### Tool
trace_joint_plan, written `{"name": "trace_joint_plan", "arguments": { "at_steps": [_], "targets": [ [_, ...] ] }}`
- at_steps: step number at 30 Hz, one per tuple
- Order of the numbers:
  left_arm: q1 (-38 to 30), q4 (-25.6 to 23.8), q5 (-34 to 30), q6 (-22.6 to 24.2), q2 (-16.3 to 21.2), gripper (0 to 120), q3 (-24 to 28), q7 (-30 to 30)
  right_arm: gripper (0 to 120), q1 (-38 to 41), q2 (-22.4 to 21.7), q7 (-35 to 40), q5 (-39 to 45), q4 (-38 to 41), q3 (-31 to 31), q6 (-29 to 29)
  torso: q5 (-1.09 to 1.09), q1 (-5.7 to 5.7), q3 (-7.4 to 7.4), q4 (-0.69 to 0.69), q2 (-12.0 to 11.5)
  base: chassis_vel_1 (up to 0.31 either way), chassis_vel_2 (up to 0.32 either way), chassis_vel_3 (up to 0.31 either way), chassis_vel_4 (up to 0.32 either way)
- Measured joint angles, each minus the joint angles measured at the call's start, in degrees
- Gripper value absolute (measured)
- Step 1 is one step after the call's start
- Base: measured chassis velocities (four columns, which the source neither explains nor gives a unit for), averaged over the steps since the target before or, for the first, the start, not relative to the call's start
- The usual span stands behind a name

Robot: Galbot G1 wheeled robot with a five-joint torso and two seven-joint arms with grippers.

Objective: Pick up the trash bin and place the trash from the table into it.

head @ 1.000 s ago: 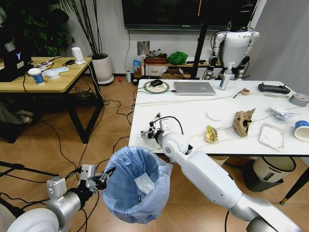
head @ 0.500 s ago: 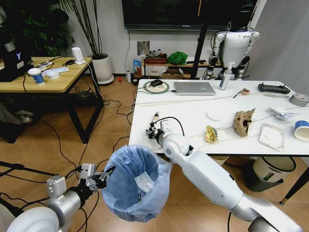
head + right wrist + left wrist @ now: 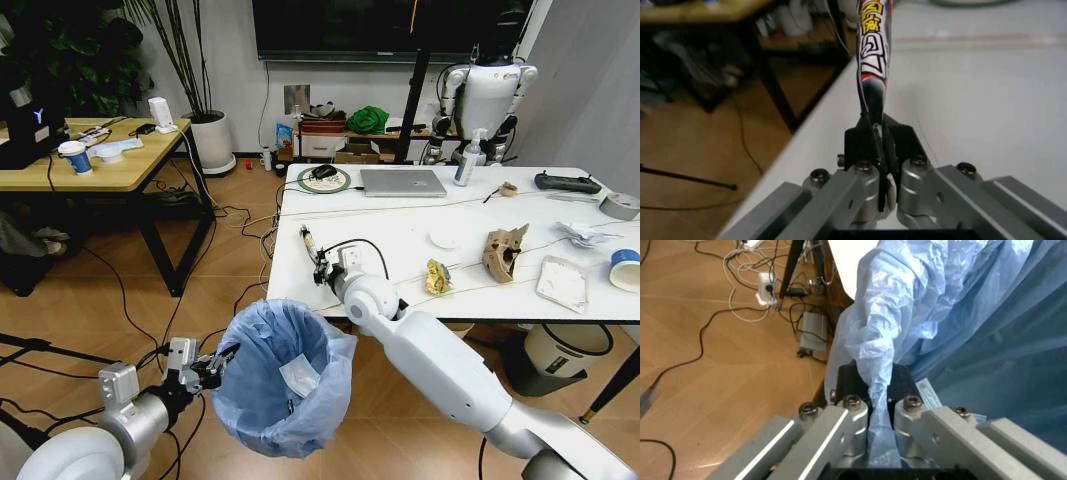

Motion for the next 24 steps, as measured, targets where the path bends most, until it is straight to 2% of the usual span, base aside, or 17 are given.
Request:
{"name": "trace_joint_plan", "arguments": {
  "at_steps": [2,3,4,6,9,10,15,16,21,24],
  "targets": [
    [-0.1,0.0,0.0,0.0,0.0,0,0.2,0.0,0,-0.1,-5.1,-6.6,-0.5,3.7,0.4,5.6,-0.01,0.0,0.0,0.0,0.0,0.0,0.0,0.0,0.0],
    [-0.1,0.0,0.0,0.0,0.0,0,0.2,0.0,0,-0.1,-5.1,-6.6,-0.5,3.7,0.4,5.6,-0.01,0.0,0.0,0.0,0.0,0.0,0.0,0.0,0.0],
    [-0.3,0.0,0.0,0.0,0.0,0,0.3,0.0,0,-0.1,-8.5,-10.6,-1.0,6.1,0.4,8.8,-0.01,0.0,0.0,-0.03,0.0,0.0,0.0,0.0,0.0],
    [-0.7,0.0,-0.1,0.0,0.0,0,0.6,0.1,0,-0.1,-12.6,-15.9,-1.5,9.5,0.5,13.6,-0.02,-0.01,0.0,-0.07,0.0,0.0,0.0,0.0,0.0],
    [-1.2,0.0,-0.3,0.0,0.0,0,0.9,0.1,0,-1.0,-17.5,-23.3,-2.3,14.4,0.5,20.6,0.0,-0.01,-0.01,-0.05,0.0,0.0,0.0,0.0,0.0],
    [-1.2,0.0,-0.3,0.0,0.0,0,0.9,0.1,0,-1.0,-17.5,-23.3,-2.3,14.4,0.5,20.6,0.0,-0.01,-0.01,-0.05,0.0,0.0,0.0,0.0,0.0],
    [-1.6,0.0,-1.0,-0.1,0.3,0,0.9,0.0,0,-3.2,-22.8,-32.2,-4.7,20.8,0.2,30.1,-0.03,-0.01,-0.01,-0.02,0.0,0.0,0.0,0.0,0.0],
    [-1.6,0.0,-1.0,-0.1,0.3,0,0.9,0.0,0,-3.2,-22.8,-32.2,-4.7,20.8,0.2,30.1,-0.03,-0.01,-0.01,-0.02,0.0,0.0,0.0,0.0,0.0],
    [-1.8,-0.9,-1.6,-0.5,-0.1,0,0.6,-0.4,0,-3.3,-25.7,-38.4,-10.0,22.8,-3.8,38.0,-0.01,-0.01,-0.01,-0.02,0.0,0.0,0.0,0.0,0.0],
    [-1.5,-1.5,-1.7,-0.5,-0.4,0,0.5,-0.6,0,-2.8,-26.1,-40.2,-12.3,22.4,-6.2,40.5,-0.02,-0.01,-0.01,-0.02,0.0,0.0,0.0,0.0,0.0]
  ]
}}
